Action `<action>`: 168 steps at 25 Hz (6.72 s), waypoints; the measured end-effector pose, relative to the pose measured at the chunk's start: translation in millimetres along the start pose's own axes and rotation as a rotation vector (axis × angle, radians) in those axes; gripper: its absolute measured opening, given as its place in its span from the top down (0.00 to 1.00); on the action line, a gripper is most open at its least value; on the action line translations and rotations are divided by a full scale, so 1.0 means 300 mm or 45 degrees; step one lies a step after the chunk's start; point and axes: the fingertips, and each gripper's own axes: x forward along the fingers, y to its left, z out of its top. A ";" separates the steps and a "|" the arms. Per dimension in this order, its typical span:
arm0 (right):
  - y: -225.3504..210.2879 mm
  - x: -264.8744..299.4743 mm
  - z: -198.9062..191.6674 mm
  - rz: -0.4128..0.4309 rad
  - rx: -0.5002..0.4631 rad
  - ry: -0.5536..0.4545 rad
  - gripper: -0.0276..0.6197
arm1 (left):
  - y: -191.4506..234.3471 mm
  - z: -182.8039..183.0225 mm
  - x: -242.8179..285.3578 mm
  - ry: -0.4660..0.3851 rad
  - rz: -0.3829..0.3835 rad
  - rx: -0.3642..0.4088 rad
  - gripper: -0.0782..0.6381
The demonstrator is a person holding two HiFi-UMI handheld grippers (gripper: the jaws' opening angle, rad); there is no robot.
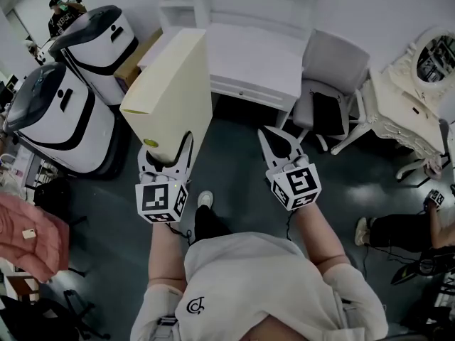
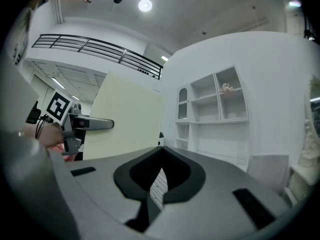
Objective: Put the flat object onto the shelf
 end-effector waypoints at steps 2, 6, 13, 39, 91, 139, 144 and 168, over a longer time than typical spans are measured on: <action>-0.019 0.104 0.002 -0.016 -0.001 0.005 0.95 | 0.075 -0.006 0.083 -0.002 -0.015 -0.005 0.46; -0.065 0.333 0.003 -0.054 0.001 0.022 0.95 | 0.235 -0.025 0.281 0.005 -0.060 -0.007 0.46; -0.150 0.757 0.029 -0.169 -0.024 0.009 0.95 | 0.540 -0.029 0.644 -0.033 -0.168 0.026 0.46; -0.810 1.434 0.035 -0.334 -0.049 -0.021 0.94 | 0.653 0.281 1.733 -0.279 -0.211 0.716 0.46; -1.290 1.827 -0.029 -0.572 -0.063 0.073 0.94 | 0.490 0.219 2.933 -0.055 -0.312 1.925 0.43; -1.285 1.870 -0.083 -0.550 -0.038 0.139 0.94 | 0.479 0.223 2.857 -0.155 -0.403 1.421 0.42; -1.229 1.855 -0.087 -0.509 -0.041 0.147 0.94 | 0.482 0.158 2.718 -0.114 -0.459 1.225 0.81; -1.105 1.844 0.008 -0.438 -0.032 -0.053 0.95 | 0.602 -0.216 2.295 0.077 -0.619 0.067 0.87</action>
